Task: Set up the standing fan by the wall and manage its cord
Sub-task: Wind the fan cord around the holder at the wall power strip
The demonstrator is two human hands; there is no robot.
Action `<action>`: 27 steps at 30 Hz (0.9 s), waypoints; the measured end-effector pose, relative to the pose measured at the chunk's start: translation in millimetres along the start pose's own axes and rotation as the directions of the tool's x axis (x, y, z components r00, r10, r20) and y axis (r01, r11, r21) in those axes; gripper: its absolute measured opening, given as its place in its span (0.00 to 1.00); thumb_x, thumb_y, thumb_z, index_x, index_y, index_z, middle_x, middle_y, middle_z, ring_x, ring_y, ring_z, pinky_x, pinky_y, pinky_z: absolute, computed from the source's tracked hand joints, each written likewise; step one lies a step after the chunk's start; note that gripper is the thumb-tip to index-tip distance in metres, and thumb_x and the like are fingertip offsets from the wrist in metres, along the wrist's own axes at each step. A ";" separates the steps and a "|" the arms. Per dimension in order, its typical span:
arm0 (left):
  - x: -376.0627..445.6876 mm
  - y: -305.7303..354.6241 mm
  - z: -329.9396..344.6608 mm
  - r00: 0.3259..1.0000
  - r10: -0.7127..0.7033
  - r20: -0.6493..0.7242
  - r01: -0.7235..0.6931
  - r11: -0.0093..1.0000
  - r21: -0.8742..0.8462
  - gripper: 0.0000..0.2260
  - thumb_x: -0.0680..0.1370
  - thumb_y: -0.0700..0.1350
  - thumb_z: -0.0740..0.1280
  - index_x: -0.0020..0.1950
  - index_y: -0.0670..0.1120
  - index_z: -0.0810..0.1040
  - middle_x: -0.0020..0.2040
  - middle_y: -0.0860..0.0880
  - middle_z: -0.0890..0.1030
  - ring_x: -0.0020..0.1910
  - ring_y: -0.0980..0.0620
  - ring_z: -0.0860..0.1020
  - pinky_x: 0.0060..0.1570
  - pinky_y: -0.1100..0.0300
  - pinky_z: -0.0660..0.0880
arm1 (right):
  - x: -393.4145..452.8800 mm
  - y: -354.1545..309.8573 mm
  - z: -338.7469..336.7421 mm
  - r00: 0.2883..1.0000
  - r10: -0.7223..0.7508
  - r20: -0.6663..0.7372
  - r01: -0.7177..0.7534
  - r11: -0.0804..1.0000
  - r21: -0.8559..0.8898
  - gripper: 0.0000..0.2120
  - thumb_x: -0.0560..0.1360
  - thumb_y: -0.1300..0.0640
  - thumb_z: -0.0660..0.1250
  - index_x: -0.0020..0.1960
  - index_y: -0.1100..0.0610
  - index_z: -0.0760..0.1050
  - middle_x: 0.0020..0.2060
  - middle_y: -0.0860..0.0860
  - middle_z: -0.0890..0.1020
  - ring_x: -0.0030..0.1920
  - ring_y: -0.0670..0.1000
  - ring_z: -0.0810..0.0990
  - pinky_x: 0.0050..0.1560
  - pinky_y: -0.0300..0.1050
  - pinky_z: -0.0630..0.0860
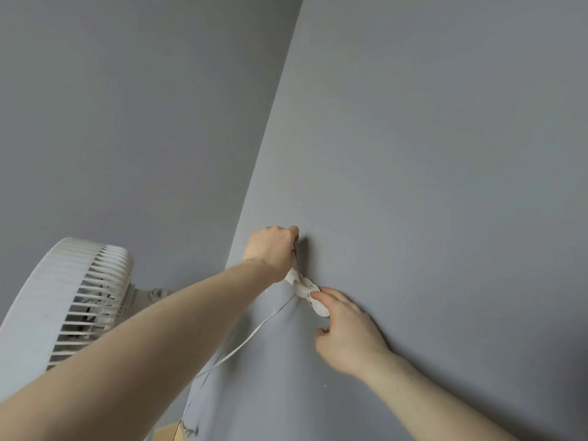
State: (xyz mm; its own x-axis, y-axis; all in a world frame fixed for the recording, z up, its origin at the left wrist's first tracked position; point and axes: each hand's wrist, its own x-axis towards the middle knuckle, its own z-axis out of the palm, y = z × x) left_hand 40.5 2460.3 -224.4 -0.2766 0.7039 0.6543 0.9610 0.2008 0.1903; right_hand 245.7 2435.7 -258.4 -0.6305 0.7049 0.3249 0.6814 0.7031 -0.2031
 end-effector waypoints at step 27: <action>21.6 48.6 -205.5 0.872 -0.244 -0.425 0.018 0.882 -0.470 0.05 0.72 0.46 0.67 0.45 0.53 0.82 0.39 0.55 0.81 0.42 0.50 0.79 0.35 0.61 0.68 | -16.6 -15.8 -6.5 0.989 0.114 0.094 -0.110 0.993 -0.042 0.32 0.71 0.60 0.60 0.74 0.48 0.60 0.76 0.41 0.57 0.64 0.55 0.77 0.62 0.53 0.75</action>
State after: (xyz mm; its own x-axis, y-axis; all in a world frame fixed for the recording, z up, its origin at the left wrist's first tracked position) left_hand 80.7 2345.2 -50.6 -0.4767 0.2753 0.8349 0.8417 -0.1309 0.5238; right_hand 247.8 2412.3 -254.5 -0.5809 0.7860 0.2116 0.7617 0.6165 -0.1991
